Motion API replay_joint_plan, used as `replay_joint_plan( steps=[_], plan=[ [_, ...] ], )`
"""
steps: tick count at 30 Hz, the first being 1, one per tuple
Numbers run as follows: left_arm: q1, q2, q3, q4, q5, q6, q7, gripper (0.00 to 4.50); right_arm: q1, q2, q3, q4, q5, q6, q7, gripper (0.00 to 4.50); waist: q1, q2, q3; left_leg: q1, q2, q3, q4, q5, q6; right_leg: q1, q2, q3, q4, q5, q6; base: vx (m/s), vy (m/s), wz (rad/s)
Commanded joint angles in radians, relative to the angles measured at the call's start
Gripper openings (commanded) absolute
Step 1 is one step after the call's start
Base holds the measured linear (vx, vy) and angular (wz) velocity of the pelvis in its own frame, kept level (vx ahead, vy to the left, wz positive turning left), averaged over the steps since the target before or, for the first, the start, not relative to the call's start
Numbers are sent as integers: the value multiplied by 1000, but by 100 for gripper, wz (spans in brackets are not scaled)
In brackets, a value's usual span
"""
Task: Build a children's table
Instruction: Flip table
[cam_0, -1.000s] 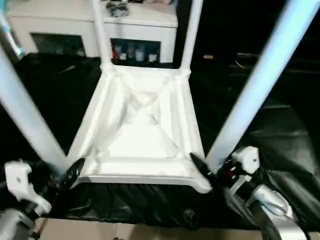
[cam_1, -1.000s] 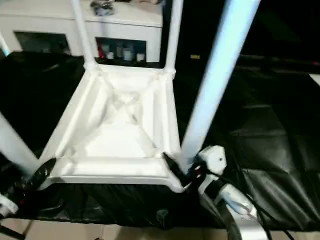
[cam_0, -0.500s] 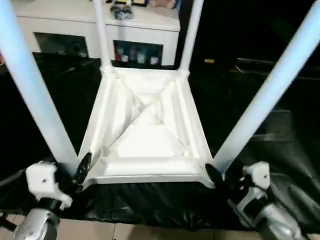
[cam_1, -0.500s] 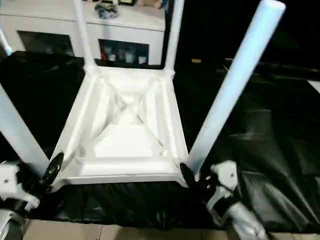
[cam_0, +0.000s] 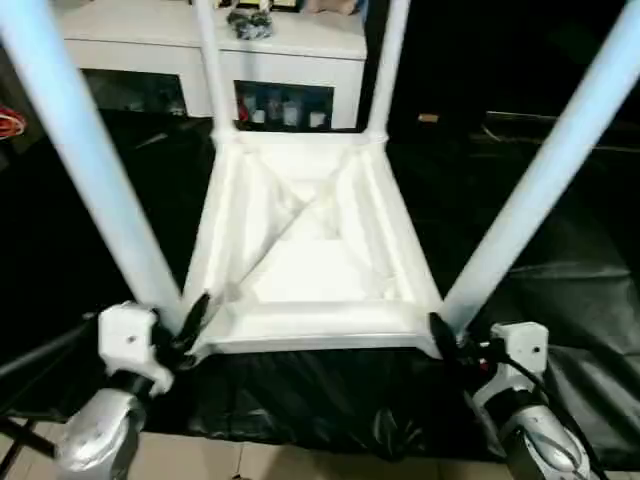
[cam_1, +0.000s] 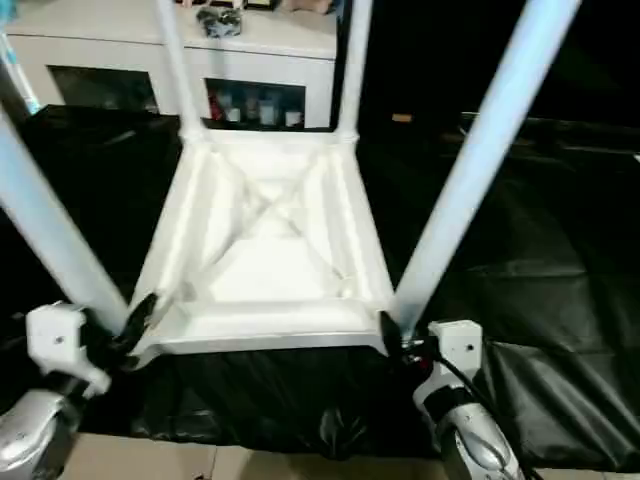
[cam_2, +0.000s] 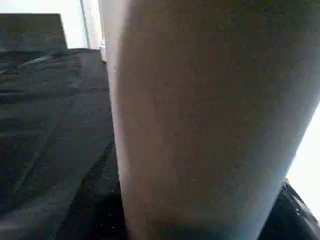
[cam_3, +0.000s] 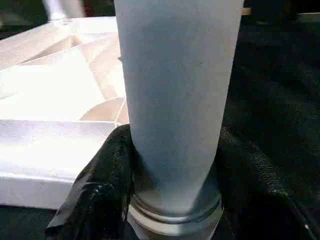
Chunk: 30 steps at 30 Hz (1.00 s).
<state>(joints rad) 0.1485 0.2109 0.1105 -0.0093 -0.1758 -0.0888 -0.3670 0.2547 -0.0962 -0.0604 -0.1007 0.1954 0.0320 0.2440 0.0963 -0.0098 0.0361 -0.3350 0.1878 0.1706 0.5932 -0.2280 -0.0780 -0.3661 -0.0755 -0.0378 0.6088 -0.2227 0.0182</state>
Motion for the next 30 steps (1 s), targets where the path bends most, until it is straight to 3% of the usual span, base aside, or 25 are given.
replay_joint_plan(
  steps=[1,5,9,12,15,19,20,22,23,25,28,29,30],
  plan=[
    [-24,2,10,25,16,-18,1,208,14,-5,-129,-14,-1,-11,-103,206,-10,14,-25,4,40,-16,-97,-346,-25,0,-49,48,-92,-268,-104,0,0,0],
    [-60,-4,-4,48,19,-19,-2,208,21,-3,-130,-34,-15,-4,-120,204,-14,15,-32,-12,39,-17,-93,-260,-19,15,-50,44,-79,-155,-109,0,0,0],
    [-74,-3,-22,51,30,-18,5,208,6,-2,-135,-39,-49,-21,-157,202,-17,9,-39,-16,38,-15,-84,-180,-6,19,-49,43,-69,-71,-116,0,0,0],
    [-99,-2,-23,63,34,-3,21,208,-4,-19,-102,-41,-54,-3,-129,201,-20,8,-40,-18,35,-12,-77,-133,14,23,-47,41,-61,15,-128,0,0,0],
    [-122,-7,-27,48,27,33,28,208,-27,-36,-87,-22,-23,-14,-76,270,-21,9,-39,-15,36,-11,-77,-153,17,22,-48,41,-62,-5,-136,0,0,0],
    [-147,-19,-17,46,-13,70,33,208,-33,-24,-134,-44,14,-42,-102,291,-21,18,-38,-15,36,-11,-77,-166,12,20,-48,42,-64,-22,-145,0,0,0],
    [-147,-20,-17,46,-14,70,33,208,-33,-24,-134,-44,15,-43,-102,304,-20,13,-39,-15,36,-10,-75,-167,13,21,-48,42,-64,-21,-147,0,0,0],
    [-153,-27,-13,41,-32,90,35,208,-17,-20,-149,-72,53,-69,-81,322,-19,15,-39,-16,37,-10,-75,-163,19,21,-49,42,-63,-17,-149,0,0,0],
    [-160,-32,-9,42,-40,100,40,208,5,-15,-168,-104,119,-98,-38,328,-17,22,-39,-15,37,-10,-76,-170,23,21,-50,42,-63,-28,-149,0,0,0],
    [-167,-39,-4,45,-51,110,44,208,33,-20,-189,-143,192,-103,12,351,-13,20,-39,-17,38,-10,-74,-170,39,23,-51,43,-64,-33,-147,0,0,0],
    [-177,-43,-2,44,-57,131,45,208,64,-53,-196,-168,212,-97,68,373,-14,28,-39,-25,36,-13,-74,-146,49,27,-50,39,-65,-32,-139,0,0,0],
    [-177,-43,-2,44,-57,131,45,208,64,-53,-196,-168,212,-97,68,373,-18,26,-38,-26,34,-12,-75,-155,50,26,-50,38,-69,-59,-135,0,0,0],
    [-180,-42,-3,46,-57,137,43,208,75,-61,-204,-180,248,-84,96,376,-18,29,-38,-26,34,-12,-75,-159,49,25,-51,38,-71,-75,-134,0,0,0]
  ],
)
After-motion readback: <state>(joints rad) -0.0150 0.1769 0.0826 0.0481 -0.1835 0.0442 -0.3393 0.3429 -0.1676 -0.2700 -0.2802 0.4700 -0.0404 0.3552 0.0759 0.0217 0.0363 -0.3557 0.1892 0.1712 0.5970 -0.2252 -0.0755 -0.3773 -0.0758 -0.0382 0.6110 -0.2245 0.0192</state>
